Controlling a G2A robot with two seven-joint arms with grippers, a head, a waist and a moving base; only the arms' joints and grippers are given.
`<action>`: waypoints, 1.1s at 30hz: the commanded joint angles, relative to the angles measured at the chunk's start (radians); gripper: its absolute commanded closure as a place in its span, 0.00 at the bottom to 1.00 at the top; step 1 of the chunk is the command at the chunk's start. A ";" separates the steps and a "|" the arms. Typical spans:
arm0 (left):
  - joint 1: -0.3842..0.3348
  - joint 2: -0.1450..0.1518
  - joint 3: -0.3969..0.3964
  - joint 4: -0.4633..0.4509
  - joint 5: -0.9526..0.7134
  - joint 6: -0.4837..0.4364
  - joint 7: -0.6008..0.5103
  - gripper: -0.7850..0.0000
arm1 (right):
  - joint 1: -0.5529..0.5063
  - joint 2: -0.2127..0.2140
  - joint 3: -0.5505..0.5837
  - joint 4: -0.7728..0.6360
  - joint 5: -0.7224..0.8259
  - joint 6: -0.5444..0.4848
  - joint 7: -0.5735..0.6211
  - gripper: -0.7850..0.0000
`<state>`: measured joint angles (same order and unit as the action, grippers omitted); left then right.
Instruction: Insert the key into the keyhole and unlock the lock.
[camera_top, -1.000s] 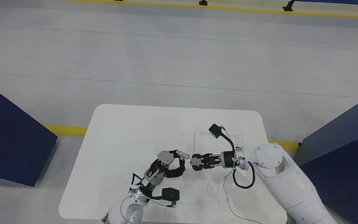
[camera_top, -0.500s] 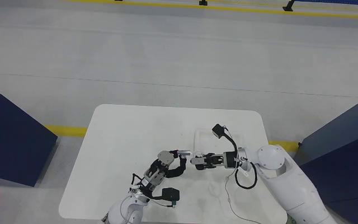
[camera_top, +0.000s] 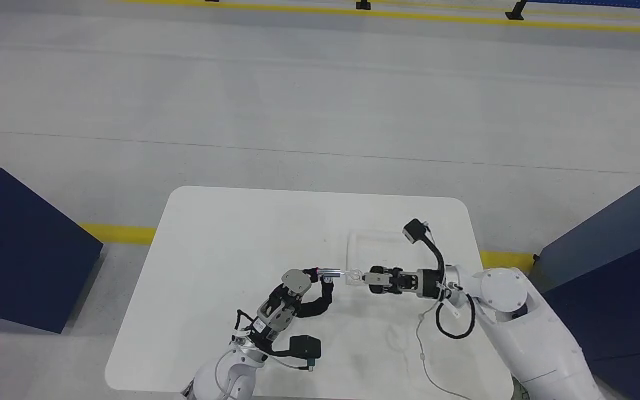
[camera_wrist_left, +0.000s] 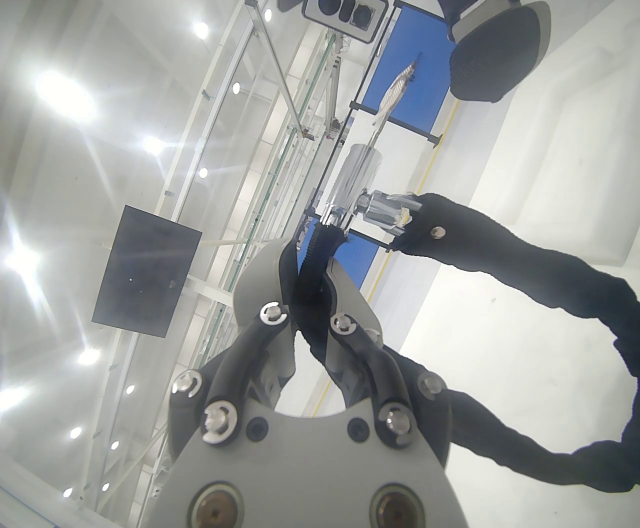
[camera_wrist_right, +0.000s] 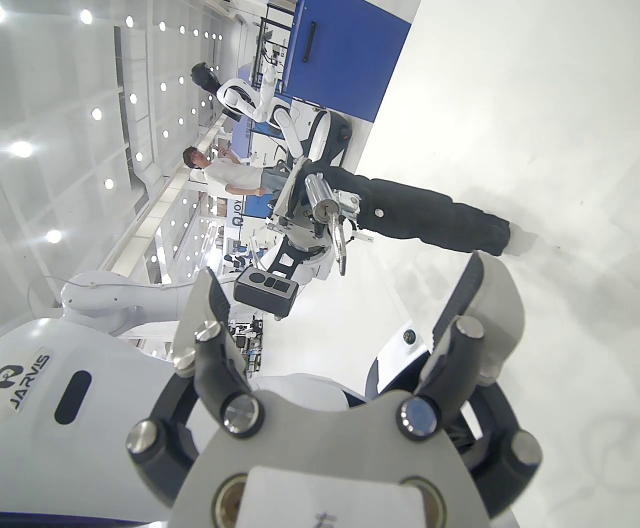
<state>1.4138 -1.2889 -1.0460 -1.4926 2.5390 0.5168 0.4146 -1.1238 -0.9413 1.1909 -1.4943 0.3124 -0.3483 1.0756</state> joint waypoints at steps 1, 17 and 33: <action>0.000 0.000 0.000 0.000 0.000 0.000 0.000 1.00 | -0.013 0.002 0.013 -0.001 -0.007 -0.026 -0.007 0.54; 0.000 0.000 0.000 0.000 0.000 0.000 0.000 1.00 | -0.016 -0.002 0.008 -0.017 -0.047 -0.055 -0.047 0.96; 0.000 0.000 0.000 0.000 0.000 0.000 0.000 1.00 | -0.001 -0.007 -0.001 -0.004 -0.046 -0.060 -0.051 0.89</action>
<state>1.4138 -1.2889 -1.0460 -1.4926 2.5390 0.5168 0.4145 -1.1256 -0.9482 1.1904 -1.4986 0.2663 -0.4079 1.0238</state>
